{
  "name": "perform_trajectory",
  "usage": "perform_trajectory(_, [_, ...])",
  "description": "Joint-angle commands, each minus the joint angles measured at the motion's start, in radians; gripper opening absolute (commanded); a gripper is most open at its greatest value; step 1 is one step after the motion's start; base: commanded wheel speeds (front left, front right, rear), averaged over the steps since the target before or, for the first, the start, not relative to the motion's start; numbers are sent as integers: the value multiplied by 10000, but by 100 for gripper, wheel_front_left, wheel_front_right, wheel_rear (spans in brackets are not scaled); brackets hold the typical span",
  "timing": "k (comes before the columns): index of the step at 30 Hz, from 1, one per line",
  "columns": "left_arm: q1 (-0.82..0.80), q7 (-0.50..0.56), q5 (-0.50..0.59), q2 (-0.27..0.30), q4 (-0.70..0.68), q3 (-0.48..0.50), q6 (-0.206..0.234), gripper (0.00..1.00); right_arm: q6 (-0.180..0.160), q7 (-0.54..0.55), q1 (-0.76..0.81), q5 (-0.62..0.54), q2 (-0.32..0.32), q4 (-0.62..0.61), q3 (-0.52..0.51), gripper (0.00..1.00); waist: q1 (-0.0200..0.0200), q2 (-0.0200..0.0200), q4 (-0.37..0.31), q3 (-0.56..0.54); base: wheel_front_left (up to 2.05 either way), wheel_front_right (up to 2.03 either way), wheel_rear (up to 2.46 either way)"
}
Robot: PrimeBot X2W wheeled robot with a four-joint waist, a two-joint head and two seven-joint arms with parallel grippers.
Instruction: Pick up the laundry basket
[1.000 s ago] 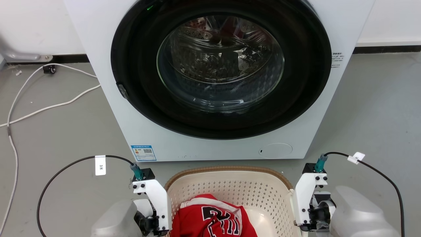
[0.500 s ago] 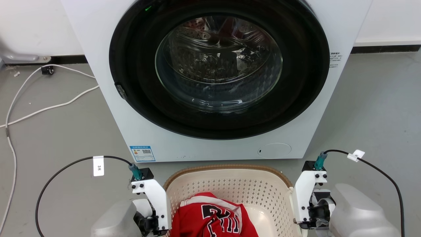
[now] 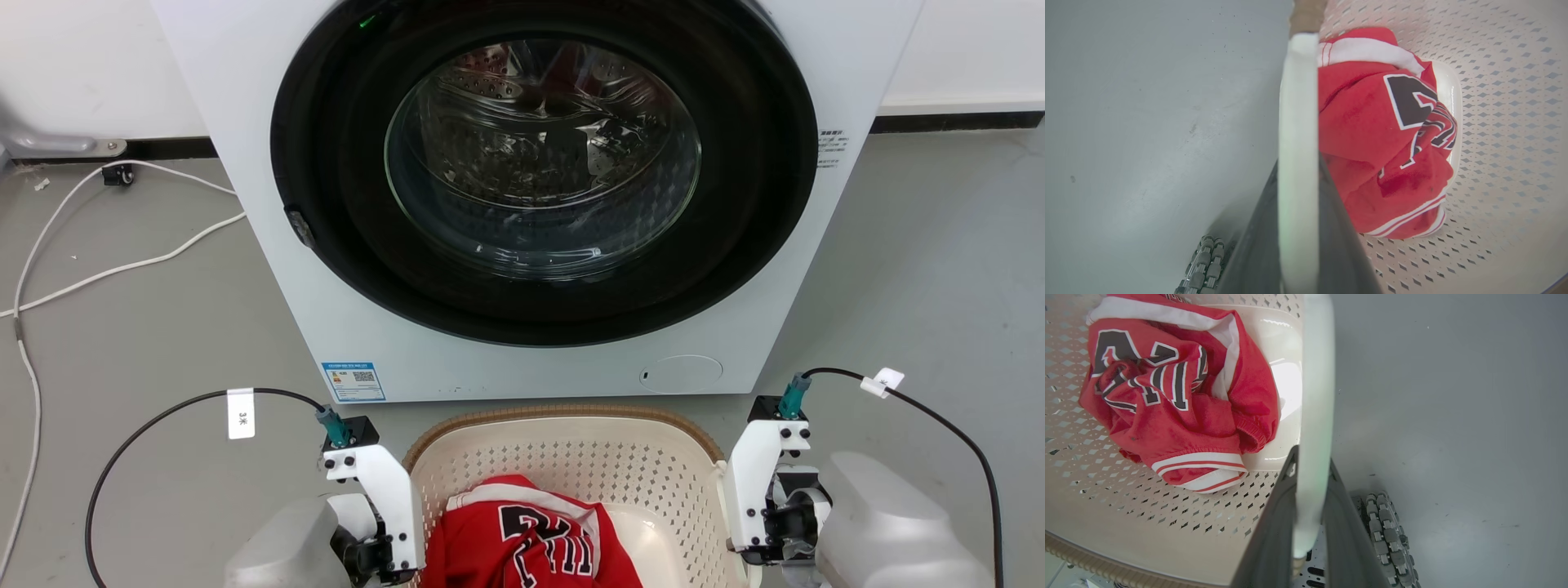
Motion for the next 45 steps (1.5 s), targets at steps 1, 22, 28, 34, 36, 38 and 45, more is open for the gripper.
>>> perform_trajectory(1, [-198, -95, -112, -331, -180, -46, -152, 0, 134, 65, -67, 49, 435, -126, -51, 0, 0, 0, -3, -8, 0, 0, 0])
perform_trajectory(22, [-257, -337, -371, -348, -127, -339, -152, 0, 134, 121, 31, -48, 392, -128, -260, 0, 0, 0, -8, -48, 0, 0, 0])
perform_trajectory(28, [-291, -383, -437, -345, -111, -419, -153, 0, 134, 120, 60, -105, 394, -128, -329, 0, 0, 0, -7, -55, 0, 0, 0])
perform_trajectory(34, [-293, -441, -518, -361, -91, -511, -153, 0, 134, 133, 133, -155, 385, -128, -423, 0, 0, 0, 12, -46, 0, 0, 0])
perform_trajectory(36, [-294, -454, -533, -362, -90, -527, -153, 0, 134, 143, 131, -154, 387, -128, -439, 0, 0, 0, 13, -46, 0, 0, 0])
perform_trajectory(38, [-295, -470, -572, -365, -90, -551, -153, 0, 134, 151, 139, -174, 389, -128, -461, 0, 0, 0, 18, -46, 0, 0, 0])
perform_trajectory(45, [-299, -495, -677, -383, -67, -632, -153, 0, 134, 123, 161, -250, 395, -128, -537, 0, 0, 0, 27, -50, 0, 0, 0])
